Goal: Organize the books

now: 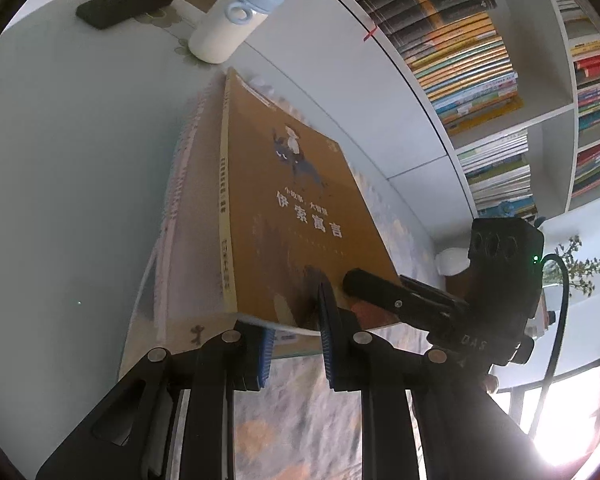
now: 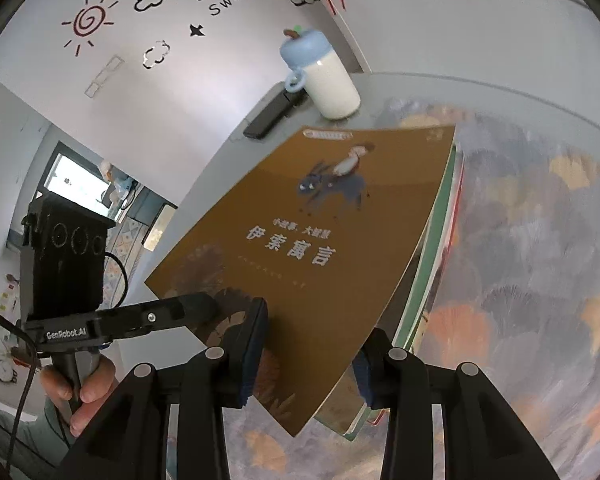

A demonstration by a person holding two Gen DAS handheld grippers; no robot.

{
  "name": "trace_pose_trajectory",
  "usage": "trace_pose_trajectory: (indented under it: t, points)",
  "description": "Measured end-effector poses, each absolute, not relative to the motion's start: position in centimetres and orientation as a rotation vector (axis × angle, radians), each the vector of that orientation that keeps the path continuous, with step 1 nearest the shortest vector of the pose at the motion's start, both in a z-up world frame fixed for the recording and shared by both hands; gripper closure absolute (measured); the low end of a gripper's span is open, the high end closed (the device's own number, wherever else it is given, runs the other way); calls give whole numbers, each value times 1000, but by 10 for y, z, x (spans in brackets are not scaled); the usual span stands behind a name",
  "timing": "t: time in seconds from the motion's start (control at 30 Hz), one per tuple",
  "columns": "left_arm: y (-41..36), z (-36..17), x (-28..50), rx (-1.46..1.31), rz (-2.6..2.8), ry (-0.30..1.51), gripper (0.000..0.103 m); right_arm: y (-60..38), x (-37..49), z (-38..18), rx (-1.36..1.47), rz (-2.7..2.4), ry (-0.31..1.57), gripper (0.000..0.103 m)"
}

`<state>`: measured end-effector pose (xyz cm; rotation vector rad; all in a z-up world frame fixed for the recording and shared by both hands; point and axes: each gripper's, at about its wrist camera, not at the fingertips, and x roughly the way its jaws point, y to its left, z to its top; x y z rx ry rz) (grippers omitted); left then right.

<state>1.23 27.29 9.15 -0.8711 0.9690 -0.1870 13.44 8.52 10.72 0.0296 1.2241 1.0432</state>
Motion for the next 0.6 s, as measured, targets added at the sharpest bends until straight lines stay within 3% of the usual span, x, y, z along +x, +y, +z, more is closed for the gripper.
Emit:
trace_pose_trajectory:
  t: [0.4, 0.5, 0.6]
  points:
    - [268, 87, -6, -857, -175, 1008, 87, 83, 121, 100, 31, 1050, 1275, 61]
    - [268, 80, -14, -834, -154, 1070, 80, 82, 119, 92, 30, 1027, 1317, 55]
    - [268, 82, -32, -797, -134, 1079, 80, 72, 114, 90, 70, 1031, 1323, 55]
